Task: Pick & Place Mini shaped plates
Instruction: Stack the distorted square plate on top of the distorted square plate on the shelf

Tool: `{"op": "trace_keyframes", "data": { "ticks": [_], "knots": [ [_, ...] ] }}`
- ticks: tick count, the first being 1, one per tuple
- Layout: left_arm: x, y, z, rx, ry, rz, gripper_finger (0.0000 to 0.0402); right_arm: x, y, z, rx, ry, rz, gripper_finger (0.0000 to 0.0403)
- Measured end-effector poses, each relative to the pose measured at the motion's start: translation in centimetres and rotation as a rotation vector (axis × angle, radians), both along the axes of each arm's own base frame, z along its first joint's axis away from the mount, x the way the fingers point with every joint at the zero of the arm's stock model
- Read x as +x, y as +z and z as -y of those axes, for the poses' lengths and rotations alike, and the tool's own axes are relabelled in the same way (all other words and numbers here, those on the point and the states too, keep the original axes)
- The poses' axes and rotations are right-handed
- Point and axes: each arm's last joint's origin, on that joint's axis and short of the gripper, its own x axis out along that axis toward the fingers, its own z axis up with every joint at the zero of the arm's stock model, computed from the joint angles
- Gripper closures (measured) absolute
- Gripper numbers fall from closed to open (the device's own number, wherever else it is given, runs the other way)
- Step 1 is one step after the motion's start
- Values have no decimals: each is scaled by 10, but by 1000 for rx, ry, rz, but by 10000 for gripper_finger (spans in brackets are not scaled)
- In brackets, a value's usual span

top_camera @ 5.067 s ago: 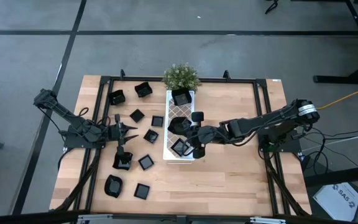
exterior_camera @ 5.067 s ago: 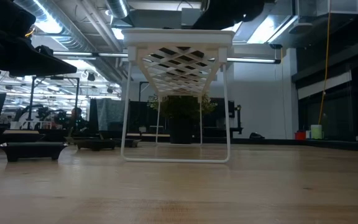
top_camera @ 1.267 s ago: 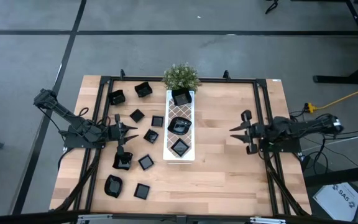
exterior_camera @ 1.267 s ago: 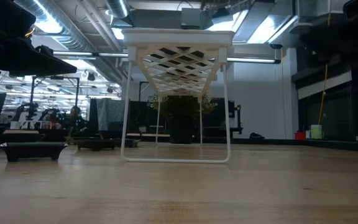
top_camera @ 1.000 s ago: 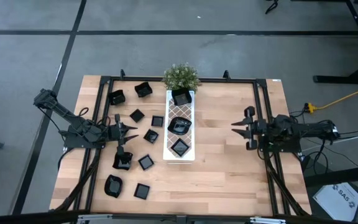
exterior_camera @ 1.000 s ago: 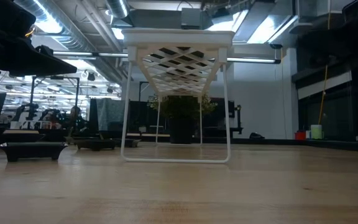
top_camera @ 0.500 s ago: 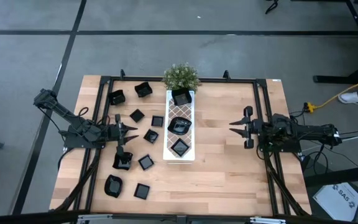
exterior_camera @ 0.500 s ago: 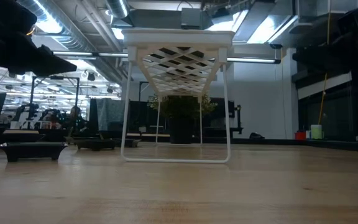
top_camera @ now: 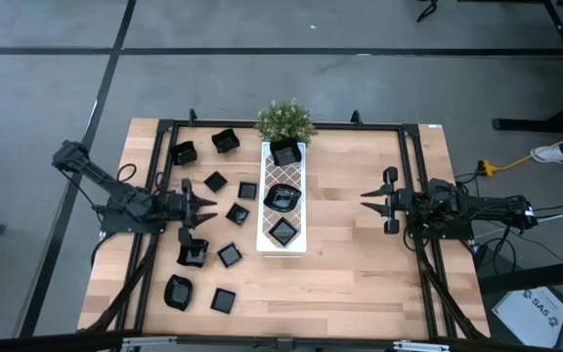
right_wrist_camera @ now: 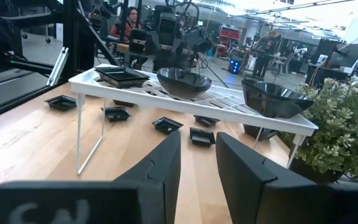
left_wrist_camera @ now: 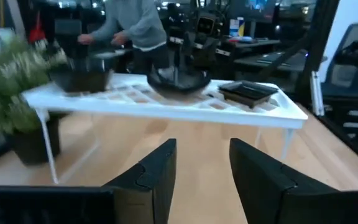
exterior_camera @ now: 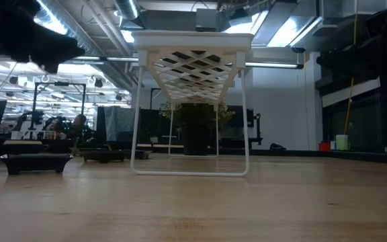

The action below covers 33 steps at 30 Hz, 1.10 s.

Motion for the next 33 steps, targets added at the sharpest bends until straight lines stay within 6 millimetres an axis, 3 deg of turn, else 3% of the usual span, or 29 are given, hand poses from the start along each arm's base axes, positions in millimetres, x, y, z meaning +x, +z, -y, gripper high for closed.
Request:
{"op": "trace_keyframes", "data": {
  "ticks": [5,14,21,33],
  "knots": [
    [2,13,-5,195,100,-126,258,0,0,0,0,0,1,301],
    [22,35,-15,296,271,-316,258,0,0,0,0,0,1,301],
    [39,28,-32,406,404,-494,258,0,0,0,0,0,1,301],
    [36,12,-82,393,469,-675,259,0,0,0,0,0,1,301]
  ]
}}
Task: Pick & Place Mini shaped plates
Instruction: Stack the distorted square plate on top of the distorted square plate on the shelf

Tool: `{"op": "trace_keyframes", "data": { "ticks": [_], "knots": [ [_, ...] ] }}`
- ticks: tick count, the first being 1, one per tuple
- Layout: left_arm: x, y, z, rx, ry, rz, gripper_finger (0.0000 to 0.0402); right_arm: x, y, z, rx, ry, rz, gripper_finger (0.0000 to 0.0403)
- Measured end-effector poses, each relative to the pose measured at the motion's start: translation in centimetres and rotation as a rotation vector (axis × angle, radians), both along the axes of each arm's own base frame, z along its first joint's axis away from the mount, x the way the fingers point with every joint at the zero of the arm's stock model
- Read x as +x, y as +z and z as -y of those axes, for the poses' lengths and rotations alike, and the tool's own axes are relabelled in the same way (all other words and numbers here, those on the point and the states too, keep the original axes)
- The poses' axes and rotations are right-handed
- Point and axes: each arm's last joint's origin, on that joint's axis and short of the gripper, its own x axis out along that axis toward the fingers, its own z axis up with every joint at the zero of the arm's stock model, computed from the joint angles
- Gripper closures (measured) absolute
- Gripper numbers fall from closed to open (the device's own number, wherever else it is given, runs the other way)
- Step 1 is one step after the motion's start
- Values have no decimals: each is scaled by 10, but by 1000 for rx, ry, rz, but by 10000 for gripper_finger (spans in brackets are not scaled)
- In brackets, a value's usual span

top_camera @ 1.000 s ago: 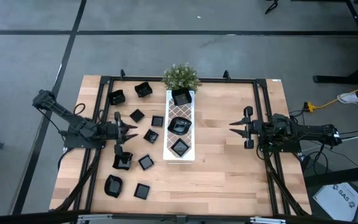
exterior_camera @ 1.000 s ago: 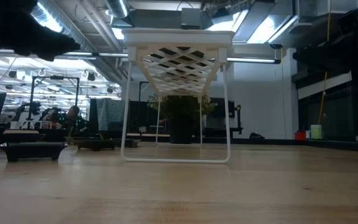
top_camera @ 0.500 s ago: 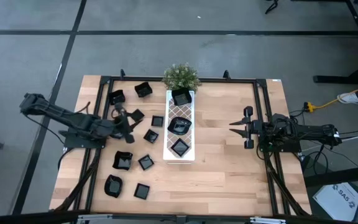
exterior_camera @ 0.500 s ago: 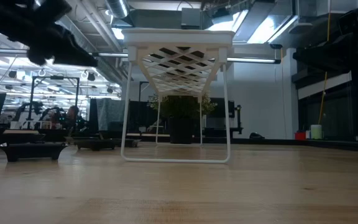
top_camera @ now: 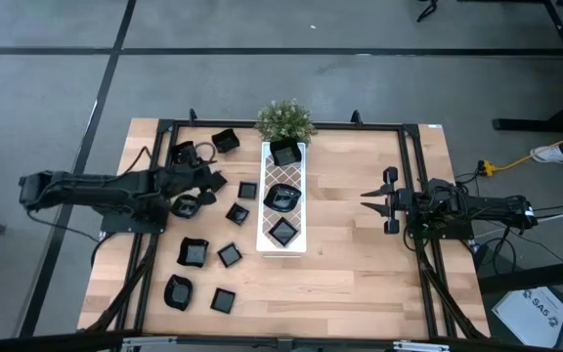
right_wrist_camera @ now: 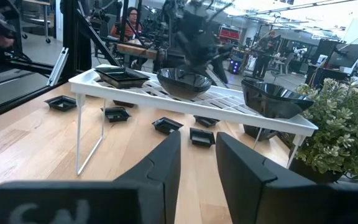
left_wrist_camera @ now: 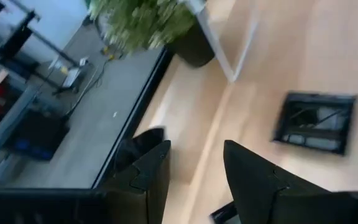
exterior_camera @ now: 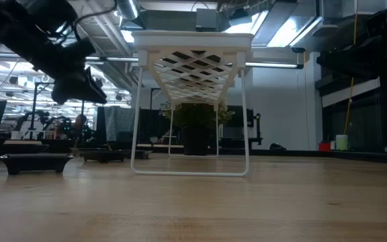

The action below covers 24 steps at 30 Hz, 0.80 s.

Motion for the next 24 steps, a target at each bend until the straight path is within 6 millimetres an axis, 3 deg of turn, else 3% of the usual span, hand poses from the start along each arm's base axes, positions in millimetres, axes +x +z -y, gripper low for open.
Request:
{"op": "trace_keyframes", "data": {
  "ticks": [6,16,24],
  "knots": [
    [2,-10,-22,-22,81,-71,259,0,0,0,0,0,0,301],
    [21,-37,-39,-49,104,-197,258,0,0,0,0,0,0,301],
    [38,-40,-57,-62,172,-272,258,0,0,0,0,0,0,301]
  ]
}}
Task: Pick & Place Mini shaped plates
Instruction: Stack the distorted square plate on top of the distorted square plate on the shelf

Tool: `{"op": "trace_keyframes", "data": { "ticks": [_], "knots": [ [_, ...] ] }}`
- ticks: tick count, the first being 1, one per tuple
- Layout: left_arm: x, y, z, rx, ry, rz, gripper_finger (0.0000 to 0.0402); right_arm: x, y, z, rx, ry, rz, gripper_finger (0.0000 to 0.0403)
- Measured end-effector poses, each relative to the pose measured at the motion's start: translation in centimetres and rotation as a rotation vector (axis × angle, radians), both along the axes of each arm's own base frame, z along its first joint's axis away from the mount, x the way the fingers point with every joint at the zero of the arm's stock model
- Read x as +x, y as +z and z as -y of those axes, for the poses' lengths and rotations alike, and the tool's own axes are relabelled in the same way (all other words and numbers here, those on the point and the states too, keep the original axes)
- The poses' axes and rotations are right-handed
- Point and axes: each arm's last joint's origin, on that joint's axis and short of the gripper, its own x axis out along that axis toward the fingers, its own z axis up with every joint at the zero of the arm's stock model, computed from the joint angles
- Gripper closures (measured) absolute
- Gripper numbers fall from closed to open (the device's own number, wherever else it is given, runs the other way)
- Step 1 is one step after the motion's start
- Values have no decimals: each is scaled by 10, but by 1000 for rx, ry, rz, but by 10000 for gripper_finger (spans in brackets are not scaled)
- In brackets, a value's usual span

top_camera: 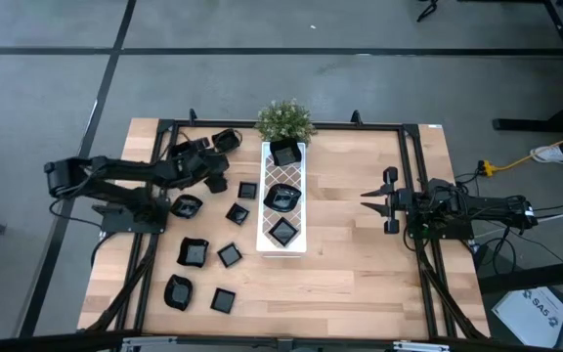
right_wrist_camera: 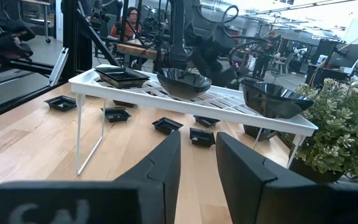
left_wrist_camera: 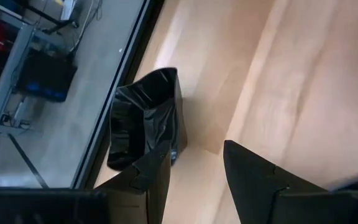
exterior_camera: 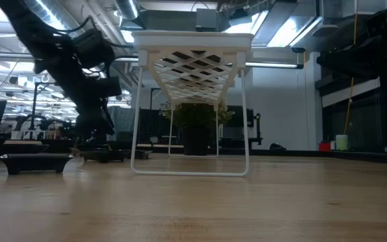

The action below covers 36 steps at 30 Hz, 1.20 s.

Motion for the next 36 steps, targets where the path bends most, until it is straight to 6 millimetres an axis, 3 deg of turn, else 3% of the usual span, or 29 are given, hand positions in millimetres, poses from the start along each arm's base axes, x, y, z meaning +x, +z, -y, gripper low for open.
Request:
{"op": "trace_keyframes", "data": {
  "ticks": [6,13,26,36],
  "knots": [
    [10,-6,-12,-29,25,-43,258,0,0,0,0,0,0,301],
    [8,-16,-23,-68,62,-73,258,0,0,0,0,0,0,301],
    [12,-14,-26,-54,8,-24,258,0,0,0,0,0,0,301],
    [6,-14,-35,-65,71,-9,258,0,0,0,0,0,0,301]
  ]
}}
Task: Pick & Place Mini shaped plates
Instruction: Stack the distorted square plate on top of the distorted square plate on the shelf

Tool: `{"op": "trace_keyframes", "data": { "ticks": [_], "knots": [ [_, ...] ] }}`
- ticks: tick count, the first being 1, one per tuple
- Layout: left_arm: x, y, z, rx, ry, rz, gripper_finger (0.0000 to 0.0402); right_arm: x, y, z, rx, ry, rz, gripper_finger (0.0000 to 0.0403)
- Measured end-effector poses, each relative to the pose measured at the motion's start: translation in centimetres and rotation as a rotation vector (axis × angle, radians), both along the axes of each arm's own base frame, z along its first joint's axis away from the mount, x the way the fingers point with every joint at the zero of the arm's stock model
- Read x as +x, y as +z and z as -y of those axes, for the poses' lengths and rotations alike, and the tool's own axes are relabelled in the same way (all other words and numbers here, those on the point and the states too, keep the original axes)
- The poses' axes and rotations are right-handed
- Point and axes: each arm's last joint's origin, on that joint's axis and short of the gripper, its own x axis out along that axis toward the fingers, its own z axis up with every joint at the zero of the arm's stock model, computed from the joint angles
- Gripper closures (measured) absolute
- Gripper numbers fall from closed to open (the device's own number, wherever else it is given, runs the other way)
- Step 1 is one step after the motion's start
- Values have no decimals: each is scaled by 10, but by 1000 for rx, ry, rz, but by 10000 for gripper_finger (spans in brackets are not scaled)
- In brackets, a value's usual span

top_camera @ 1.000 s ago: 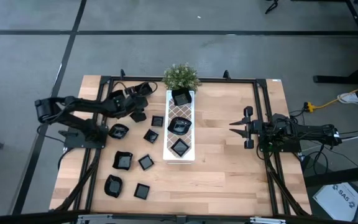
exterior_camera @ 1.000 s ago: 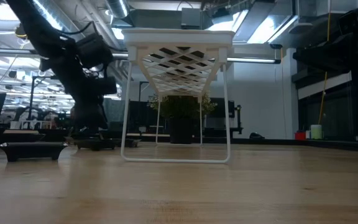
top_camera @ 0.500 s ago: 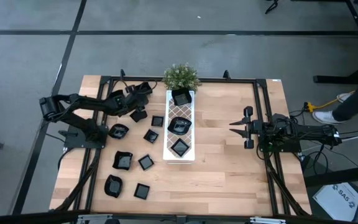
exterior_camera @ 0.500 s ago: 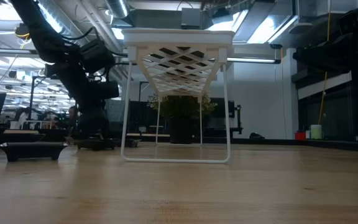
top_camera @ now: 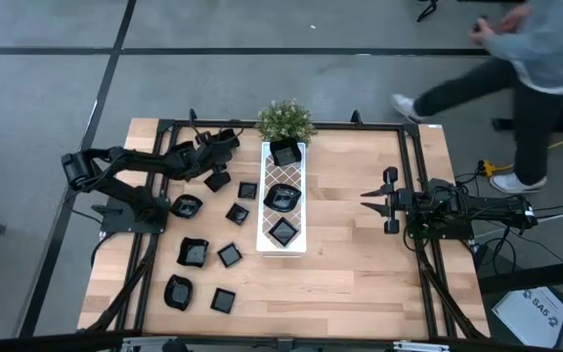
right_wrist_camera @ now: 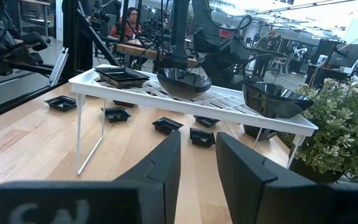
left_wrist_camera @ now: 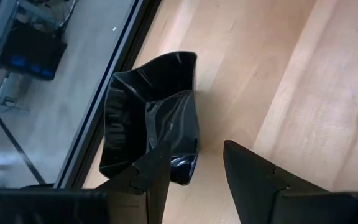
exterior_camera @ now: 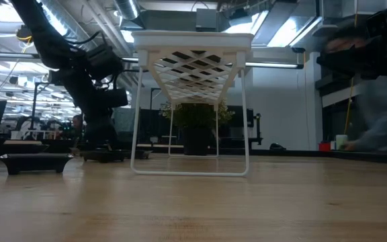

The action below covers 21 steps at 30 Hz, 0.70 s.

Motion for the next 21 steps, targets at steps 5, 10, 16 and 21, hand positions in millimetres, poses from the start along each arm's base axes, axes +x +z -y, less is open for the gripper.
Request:
{"op": "trace_keyframes", "data": {
  "ticks": [5,10,16,21],
  "knots": [
    [-1,0,-2,-28,-14,19,258,0,0,0,0,0,0,301],
    [-1,0,-2,-33,-20,21,258,0,0,0,0,0,0,301],
    [-1,0,-2,-27,-33,9,258,0,0,0,0,0,0,301],
    [-1,-1,-2,-35,-44,14,258,0,0,0,0,0,0,301]
  ]
}}
